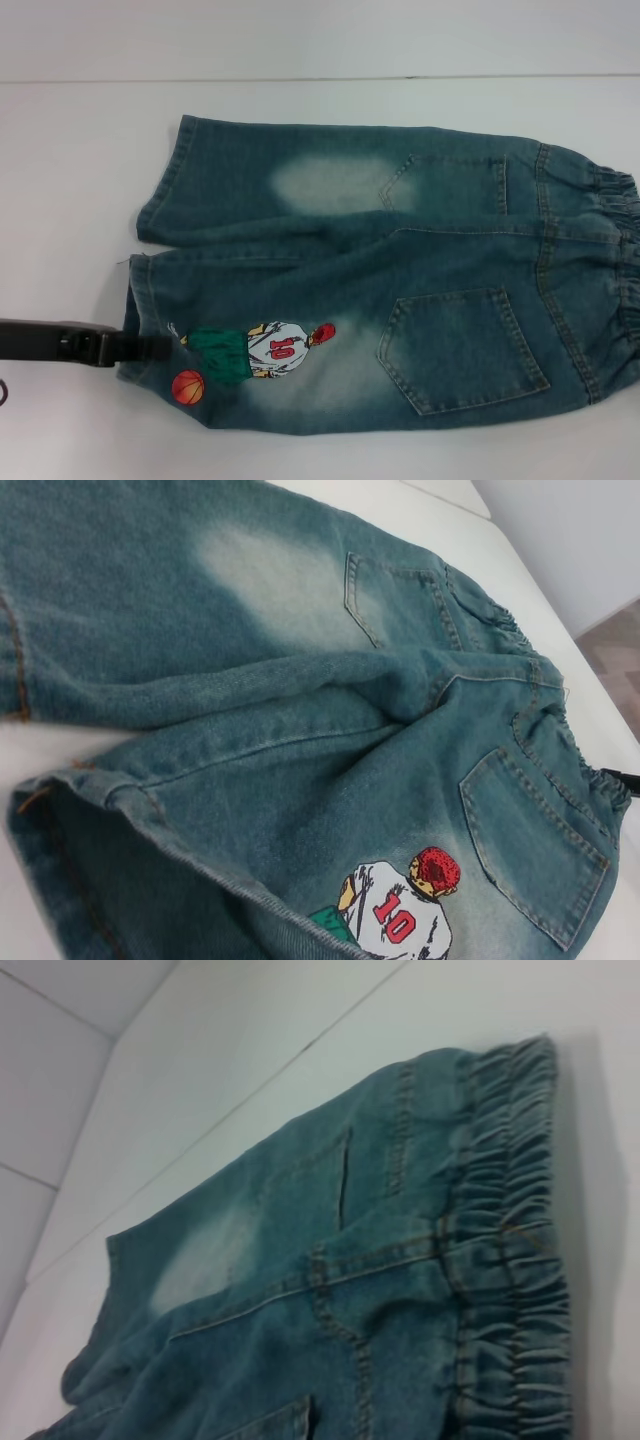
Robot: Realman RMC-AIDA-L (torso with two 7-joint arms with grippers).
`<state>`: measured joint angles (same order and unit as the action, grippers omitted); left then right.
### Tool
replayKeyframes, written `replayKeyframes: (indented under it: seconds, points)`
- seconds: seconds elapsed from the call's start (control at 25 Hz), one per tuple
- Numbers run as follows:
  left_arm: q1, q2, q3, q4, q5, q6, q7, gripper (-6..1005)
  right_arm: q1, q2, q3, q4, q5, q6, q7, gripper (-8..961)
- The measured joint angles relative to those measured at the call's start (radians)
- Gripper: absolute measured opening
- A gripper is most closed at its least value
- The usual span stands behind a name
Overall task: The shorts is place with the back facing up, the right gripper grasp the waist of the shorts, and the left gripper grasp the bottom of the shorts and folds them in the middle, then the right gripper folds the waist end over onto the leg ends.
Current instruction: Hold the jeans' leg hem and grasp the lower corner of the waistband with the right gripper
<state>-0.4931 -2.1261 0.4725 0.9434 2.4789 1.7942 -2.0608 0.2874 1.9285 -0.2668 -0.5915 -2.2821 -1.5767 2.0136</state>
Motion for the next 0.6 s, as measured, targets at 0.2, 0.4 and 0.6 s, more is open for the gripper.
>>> replayKeyframes:
  seconds: [0.2,0.4,0.6]
  points:
    - [-0.003,0.000,0.000,-0.002,0.000,-0.005,-0.001,76,0.004,0.001,-0.009,-0.001,-0.002,-0.005,-0.004,895]
    - [-0.004,0.002,0.000,-0.010,0.000,-0.007,-0.001,75,0.007,0.001,-0.025,-0.001,-0.003,-0.001,-0.004,887]
    - [-0.004,0.007,-0.001,-0.014,0.000,-0.010,-0.001,74,0.009,0.001,-0.056,-0.001,-0.005,0.001,0.002,884]
